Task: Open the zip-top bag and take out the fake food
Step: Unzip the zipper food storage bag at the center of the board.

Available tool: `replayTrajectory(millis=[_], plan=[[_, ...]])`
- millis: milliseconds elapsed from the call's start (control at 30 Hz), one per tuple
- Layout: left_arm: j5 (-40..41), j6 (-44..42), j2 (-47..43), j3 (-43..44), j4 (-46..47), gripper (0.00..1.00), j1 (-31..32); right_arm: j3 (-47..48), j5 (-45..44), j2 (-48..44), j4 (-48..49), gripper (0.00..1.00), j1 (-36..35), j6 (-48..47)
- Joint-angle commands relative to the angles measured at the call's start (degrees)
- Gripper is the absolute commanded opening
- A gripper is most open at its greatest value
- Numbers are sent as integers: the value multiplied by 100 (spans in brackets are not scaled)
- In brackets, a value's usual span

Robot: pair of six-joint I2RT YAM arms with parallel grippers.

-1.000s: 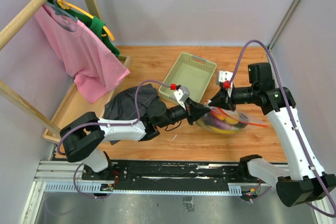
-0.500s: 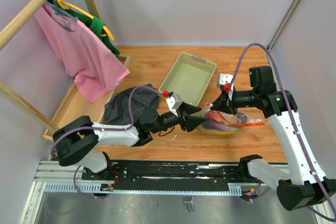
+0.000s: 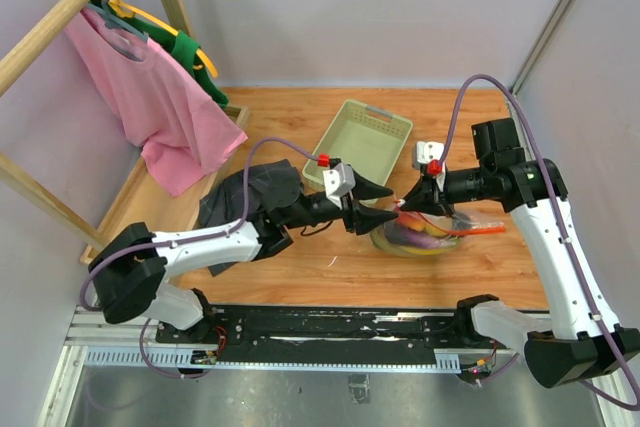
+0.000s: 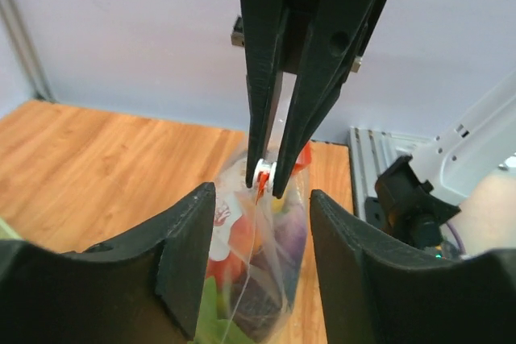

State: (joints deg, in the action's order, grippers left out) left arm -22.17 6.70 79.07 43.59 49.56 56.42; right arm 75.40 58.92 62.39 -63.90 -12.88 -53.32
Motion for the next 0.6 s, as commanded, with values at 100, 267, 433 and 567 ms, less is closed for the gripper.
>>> replayTrajectory(millis=[100,267,433,567], plan=[[-610,101,753,682,-752,29,-10,159,86,20,-271,1,-71,-230],[-665,72,788,708,-786,28,-17,128,-58,43,-286,1,-70,-232],[-585,95,757,694,-729,1,-22,69,-133,42,-289,1,-64,-224],[-395,285,652,482,-427,0,-47,15,-389,-11,-376,1,-30,-224]])
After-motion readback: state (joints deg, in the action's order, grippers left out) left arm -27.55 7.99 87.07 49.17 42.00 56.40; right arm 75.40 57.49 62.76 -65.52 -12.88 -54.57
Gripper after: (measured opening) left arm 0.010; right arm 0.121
